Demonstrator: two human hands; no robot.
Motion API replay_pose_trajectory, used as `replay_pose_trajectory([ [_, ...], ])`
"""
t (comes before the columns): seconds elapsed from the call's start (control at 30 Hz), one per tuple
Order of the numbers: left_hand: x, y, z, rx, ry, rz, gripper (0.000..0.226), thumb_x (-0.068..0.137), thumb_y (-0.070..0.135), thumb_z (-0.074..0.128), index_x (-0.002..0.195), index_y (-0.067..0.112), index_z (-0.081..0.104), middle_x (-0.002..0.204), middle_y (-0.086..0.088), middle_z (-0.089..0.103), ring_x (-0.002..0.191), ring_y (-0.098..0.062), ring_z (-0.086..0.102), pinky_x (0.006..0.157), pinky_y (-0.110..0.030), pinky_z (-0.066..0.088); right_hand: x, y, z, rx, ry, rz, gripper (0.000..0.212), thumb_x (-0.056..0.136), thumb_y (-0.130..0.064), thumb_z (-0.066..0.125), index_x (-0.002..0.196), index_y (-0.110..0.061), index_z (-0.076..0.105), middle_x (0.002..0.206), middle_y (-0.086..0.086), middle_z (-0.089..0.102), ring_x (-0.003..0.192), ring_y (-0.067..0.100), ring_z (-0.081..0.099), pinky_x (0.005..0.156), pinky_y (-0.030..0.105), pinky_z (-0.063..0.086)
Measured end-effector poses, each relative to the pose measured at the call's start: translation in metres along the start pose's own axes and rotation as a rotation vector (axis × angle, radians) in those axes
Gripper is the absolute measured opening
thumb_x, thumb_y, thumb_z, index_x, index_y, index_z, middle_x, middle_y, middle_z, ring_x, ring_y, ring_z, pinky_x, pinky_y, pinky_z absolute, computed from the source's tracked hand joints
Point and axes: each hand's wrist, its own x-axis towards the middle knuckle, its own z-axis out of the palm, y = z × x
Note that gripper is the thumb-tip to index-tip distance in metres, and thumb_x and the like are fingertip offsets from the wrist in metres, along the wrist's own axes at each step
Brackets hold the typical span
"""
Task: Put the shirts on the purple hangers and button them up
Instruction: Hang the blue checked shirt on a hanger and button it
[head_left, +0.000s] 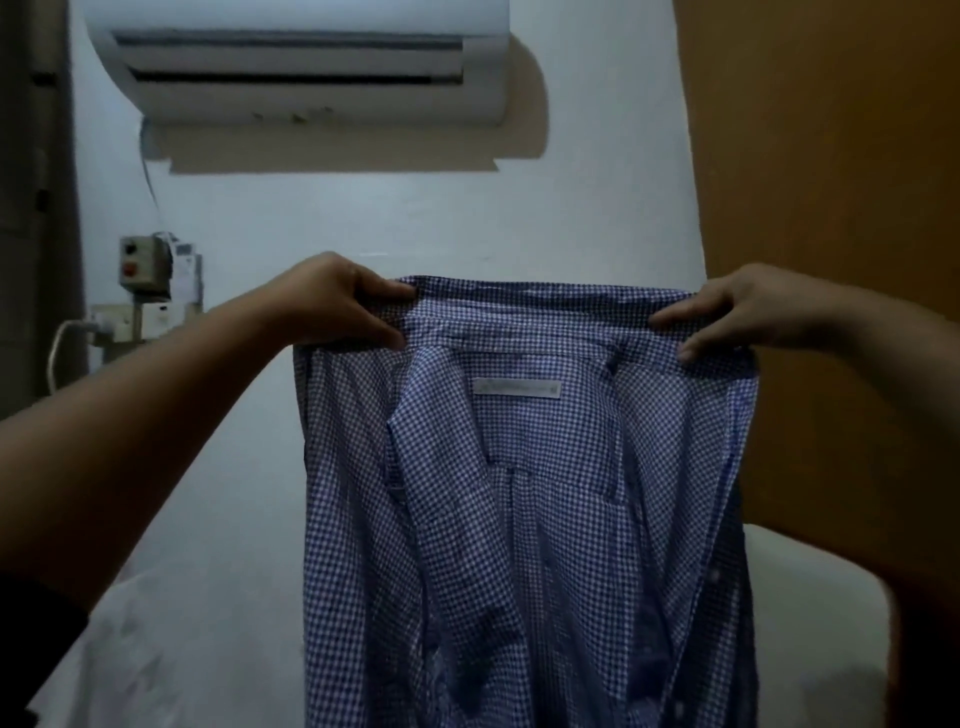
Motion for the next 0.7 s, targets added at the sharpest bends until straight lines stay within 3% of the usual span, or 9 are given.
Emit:
replay_pose_trajectory([
  [0.17, 0.000, 0.004, -0.019, 0.042, 0.013, 0.003, 0.062, 0.069, 0.025, 0.081, 0.127, 0.033, 0.060, 0.122, 0.007, 0.061, 0.101, -0.011, 0.053, 0.089, -0.024, 0.038, 0.003, -0.016, -0.015, -0.046, 0.070, -0.016, 0.045, 0.075, -0.013, 0.074, 0.115, -0.030, 0.065, 0.108, -0.018, 0.052, 0.107, 0.008, 0.044, 0.097, 0.023, 0.032],
  [0.27, -0.003, -0.004, -0.009, 0.066, -0.018, -0.015, 0.063, 0.071, 0.024, 0.081, 0.129, 0.033, 0.058, 0.123, 0.006, 0.061, 0.100, -0.010, 0.052, 0.088, -0.023, 0.037, 0.006, -0.015, -0.003, -0.044, 0.037, -0.016, 0.045, 0.075, -0.014, 0.074, 0.112, -0.036, 0.061, 0.096, -0.024, 0.051, 0.093, 0.002, 0.047, 0.089, 0.018, 0.035],
  [0.33, -0.005, -0.017, 0.009, 0.080, -0.069, -0.040, 0.064, 0.071, 0.024, 0.082, 0.129, 0.034, 0.058, 0.123, 0.007, 0.061, 0.100, -0.009, 0.051, 0.089, -0.021, 0.036, 0.009, -0.007, 0.017, -0.050, -0.006, -0.006, 0.047, 0.076, -0.013, 0.074, 0.113, -0.037, 0.059, 0.090, -0.025, 0.049, 0.082, -0.004, 0.045, 0.075, 0.010, 0.036],
  [0.4, -0.009, -0.035, 0.037, 0.109, -0.149, -0.065, 0.066, 0.069, 0.028, 0.083, 0.129, 0.036, 0.057, 0.126, 0.009, 0.061, 0.103, -0.009, 0.053, 0.090, -0.021, 0.036, 0.013, 0.010, 0.047, -0.065, -0.062, 0.026, 0.048, 0.076, -0.014, 0.075, 0.117, -0.034, 0.061, 0.089, -0.025, 0.049, 0.080, -0.005, 0.044, 0.071, 0.009, 0.036],
  [0.57, -0.037, -0.095, 0.143, 0.205, -0.430, -0.105, 0.073, 0.069, 0.036, 0.083, 0.135, 0.038, 0.051, 0.129, 0.006, 0.061, 0.112, -0.014, 0.056, 0.094, -0.025, 0.039, 0.017, 0.073, 0.155, -0.241, -0.295, 0.108, 0.056, 0.075, -0.024, 0.077, 0.125, -0.037, 0.057, 0.096, -0.020, 0.046, 0.087, 0.004, 0.045, 0.083, 0.020, 0.034],
  [0.7, -0.070, -0.143, 0.238, 0.177, -0.631, -0.178, 0.076, 0.070, 0.039, 0.082, 0.138, 0.036, 0.048, 0.131, 0.005, 0.060, 0.117, -0.015, 0.055, 0.096, -0.025, 0.038, 0.013, 0.127, 0.249, -0.314, -0.463, 0.135, 0.060, 0.076, -0.030, 0.076, 0.130, -0.041, 0.052, 0.083, -0.026, 0.036, 0.093, 0.008, 0.042, 0.069, 0.019, 0.036],
])
